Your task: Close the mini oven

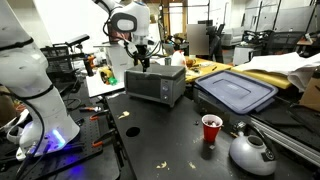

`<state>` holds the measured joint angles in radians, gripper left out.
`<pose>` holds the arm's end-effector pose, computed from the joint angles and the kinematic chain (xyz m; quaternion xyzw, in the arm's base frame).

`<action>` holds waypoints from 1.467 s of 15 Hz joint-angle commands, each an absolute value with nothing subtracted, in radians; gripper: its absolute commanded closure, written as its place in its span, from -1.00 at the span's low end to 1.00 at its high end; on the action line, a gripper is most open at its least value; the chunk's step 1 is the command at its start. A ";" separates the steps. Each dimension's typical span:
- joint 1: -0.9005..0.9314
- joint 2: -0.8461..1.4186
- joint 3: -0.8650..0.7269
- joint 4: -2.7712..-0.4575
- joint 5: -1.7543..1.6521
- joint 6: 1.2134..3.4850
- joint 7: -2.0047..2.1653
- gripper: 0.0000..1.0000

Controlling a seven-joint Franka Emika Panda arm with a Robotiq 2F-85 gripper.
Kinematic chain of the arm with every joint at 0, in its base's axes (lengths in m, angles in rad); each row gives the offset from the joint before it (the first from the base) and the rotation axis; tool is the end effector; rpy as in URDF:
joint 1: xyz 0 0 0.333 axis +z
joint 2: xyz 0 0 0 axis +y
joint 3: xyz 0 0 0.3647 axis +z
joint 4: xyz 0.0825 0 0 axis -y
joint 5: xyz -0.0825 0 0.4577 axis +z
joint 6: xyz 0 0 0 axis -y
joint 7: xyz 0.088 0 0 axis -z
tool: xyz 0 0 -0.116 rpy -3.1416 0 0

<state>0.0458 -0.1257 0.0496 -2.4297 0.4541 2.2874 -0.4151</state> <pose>0.5159 0.0623 0.3448 -0.9810 -0.1015 -0.0188 0.1646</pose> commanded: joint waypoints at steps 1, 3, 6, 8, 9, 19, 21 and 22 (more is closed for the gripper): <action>0.058 -0.230 0.048 -2.473 0.331 2.298 -0.355 -1.00; 0.063 -0.256 0.042 -2.472 0.306 2.294 -0.354 -1.00; 0.066 -0.292 0.037 -2.479 0.278 2.296 -0.353 -1.00; 0.065 -0.313 0.032 -2.483 0.262 2.293 -0.352 -1.00; 0.064 -0.322 0.030 -2.486 0.253 2.293 -0.349 -1.00; 0.028 -0.363 -0.011 -2.478 0.103 2.262 -0.274 -1.00; 0.013 -0.347 -0.029 -2.468 0.080 2.251 -0.258 -1.00; 0.007 -0.341 -0.039 -2.466 0.078 2.243 -0.250 -1.00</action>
<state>0.0254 -0.3383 -0.0185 -2.4710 0.1095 2.2816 -0.2924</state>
